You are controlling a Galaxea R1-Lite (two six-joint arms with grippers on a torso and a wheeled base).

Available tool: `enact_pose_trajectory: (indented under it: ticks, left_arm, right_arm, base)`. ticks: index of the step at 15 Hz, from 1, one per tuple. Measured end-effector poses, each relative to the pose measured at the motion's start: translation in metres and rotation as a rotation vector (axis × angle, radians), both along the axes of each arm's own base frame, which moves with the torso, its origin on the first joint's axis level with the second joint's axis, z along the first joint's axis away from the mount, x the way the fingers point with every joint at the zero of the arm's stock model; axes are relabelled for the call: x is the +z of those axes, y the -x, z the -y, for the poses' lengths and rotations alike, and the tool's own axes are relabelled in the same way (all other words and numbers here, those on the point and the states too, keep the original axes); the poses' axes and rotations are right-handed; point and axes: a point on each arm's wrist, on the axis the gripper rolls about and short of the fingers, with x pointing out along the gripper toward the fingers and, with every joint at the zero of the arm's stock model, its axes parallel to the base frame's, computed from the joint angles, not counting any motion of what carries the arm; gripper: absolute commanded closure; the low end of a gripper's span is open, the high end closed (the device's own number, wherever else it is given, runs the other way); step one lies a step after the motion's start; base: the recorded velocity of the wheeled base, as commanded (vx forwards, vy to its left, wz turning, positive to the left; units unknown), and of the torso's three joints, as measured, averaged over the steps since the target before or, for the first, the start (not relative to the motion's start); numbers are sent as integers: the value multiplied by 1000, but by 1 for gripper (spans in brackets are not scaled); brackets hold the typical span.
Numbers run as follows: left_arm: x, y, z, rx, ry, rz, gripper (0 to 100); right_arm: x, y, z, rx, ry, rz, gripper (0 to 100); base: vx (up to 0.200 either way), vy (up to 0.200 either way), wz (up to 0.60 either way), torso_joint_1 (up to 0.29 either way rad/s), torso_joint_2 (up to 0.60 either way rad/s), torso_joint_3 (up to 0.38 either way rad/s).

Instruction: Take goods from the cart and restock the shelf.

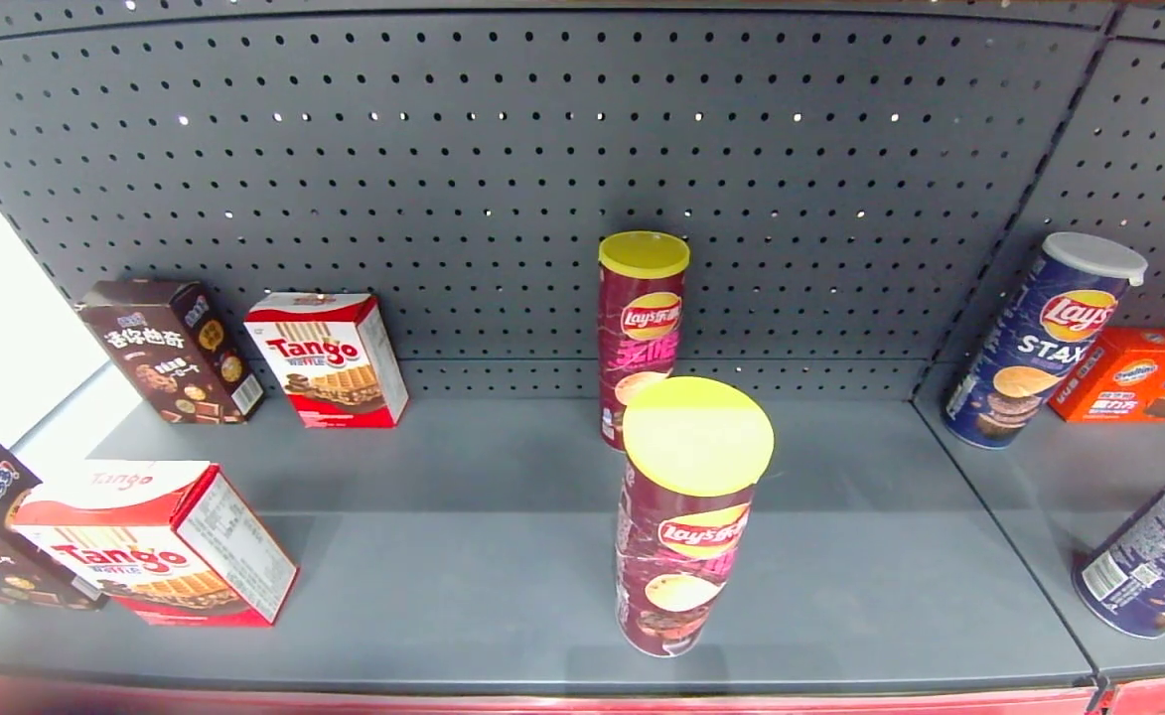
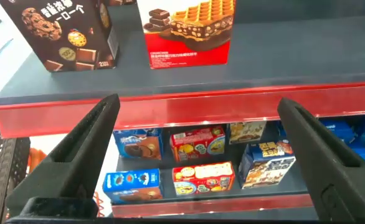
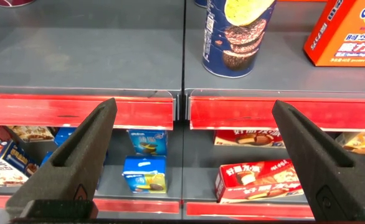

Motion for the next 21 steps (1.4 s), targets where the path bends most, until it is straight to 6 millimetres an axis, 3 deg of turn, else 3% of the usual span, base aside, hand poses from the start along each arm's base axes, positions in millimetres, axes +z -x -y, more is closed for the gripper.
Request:
enact_pose_trajectory:
  ticks: [4,7,9,12,16,21]
  left_arm:
    - [0,0,0,-5,0,-1,0]
    - [0,0,0,-5,0,-1,0]
    - [0,0,0,-4,0,0,0]
    - [0,0,0,-4,0,-1,0]
    - [0,0,0,-4,0,-2,0]
    - [0,0,0,-3,0,-2,0]
  right_arm:
    - [8,1,0,-27,-11,8,0]
    - [73,4,0,36,-13,75,0]
    - [114,1,-3,231,15,96,0]
    - [146,-10,-6,374,24,91,0]
    - [177,-37,-10,487,50,53,0]
    - [194,-69,-21,651,53,-15,0]
  base:
    - [0,0,0,0,0,0]
    - [0,0,0,0,0,0]
    - [0,0,0,0,0,0]
    - [0,0,0,0,0,0]
    - [0,0,0,0,0,0]
    - [0,0,0,0,0,0]
